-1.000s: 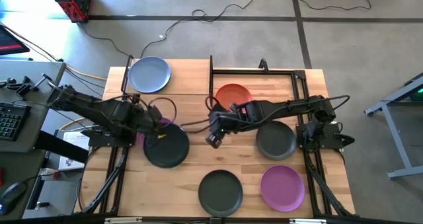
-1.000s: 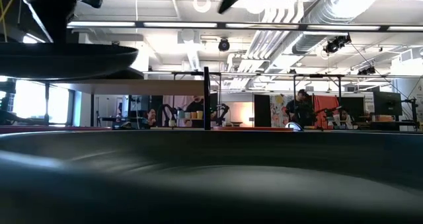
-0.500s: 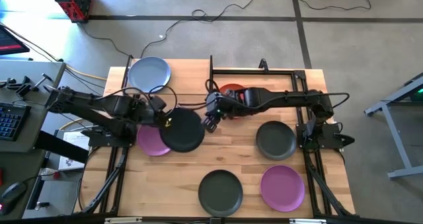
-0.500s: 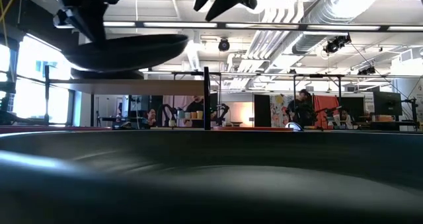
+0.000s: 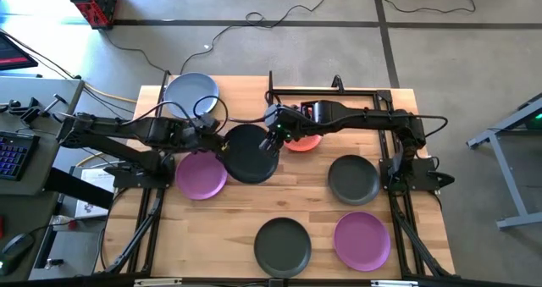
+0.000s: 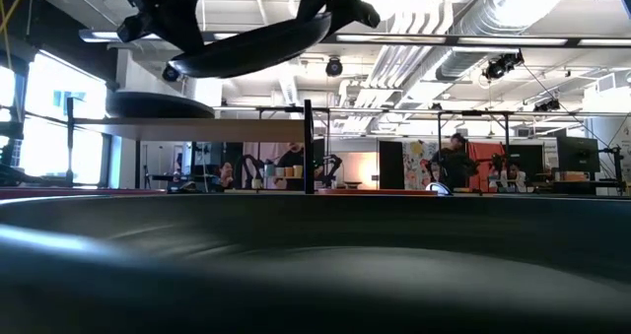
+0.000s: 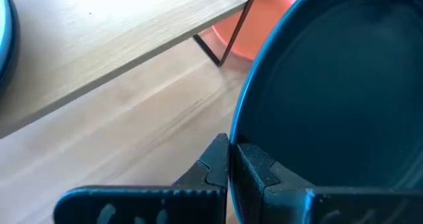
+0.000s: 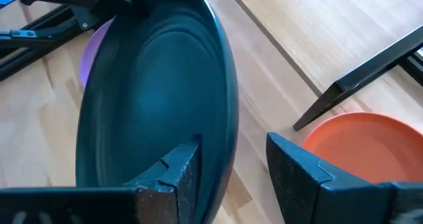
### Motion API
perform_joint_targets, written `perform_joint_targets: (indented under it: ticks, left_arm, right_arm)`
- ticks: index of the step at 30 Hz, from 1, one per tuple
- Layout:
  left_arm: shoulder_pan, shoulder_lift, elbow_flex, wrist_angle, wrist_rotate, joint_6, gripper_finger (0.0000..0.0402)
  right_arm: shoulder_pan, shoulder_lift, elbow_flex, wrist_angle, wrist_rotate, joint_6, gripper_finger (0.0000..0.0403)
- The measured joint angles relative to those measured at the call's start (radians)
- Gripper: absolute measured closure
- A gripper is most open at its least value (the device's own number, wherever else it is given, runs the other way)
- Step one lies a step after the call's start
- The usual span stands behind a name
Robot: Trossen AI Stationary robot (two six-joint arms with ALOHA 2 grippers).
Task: Place and stack plates onto a shelf
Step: Stack the left black plate on top of the blue plate on the shelf
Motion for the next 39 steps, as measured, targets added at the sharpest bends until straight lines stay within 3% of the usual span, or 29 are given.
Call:
perform_joint_targets:
  ticks: [7,15,31,39]
  left_arm:
    - [0.024,0.003,0.0,0.002,0.009,0.005,0.0401]
    - [0.032,0.003,0.0,0.022,0.01,0.004,0.0397]
    - [0.069,0.003,0.0,0.085,0.021,0.032,0.0381]
    - [0.087,0.003,0.0,0.085,0.035,0.057,0.0396]
  right_arm:
    - [-0.006,0.0,0.0,-0.017,0.0,0.001,0.0285]
    - [-0.007,0.0,0.0,-0.028,0.016,0.039,0.0392]
    - [-0.022,0.001,0.0,-0.021,0.024,0.072,0.0402]
    - [-0.022,0.001,0.0,-0.01,0.024,0.043,0.0401]
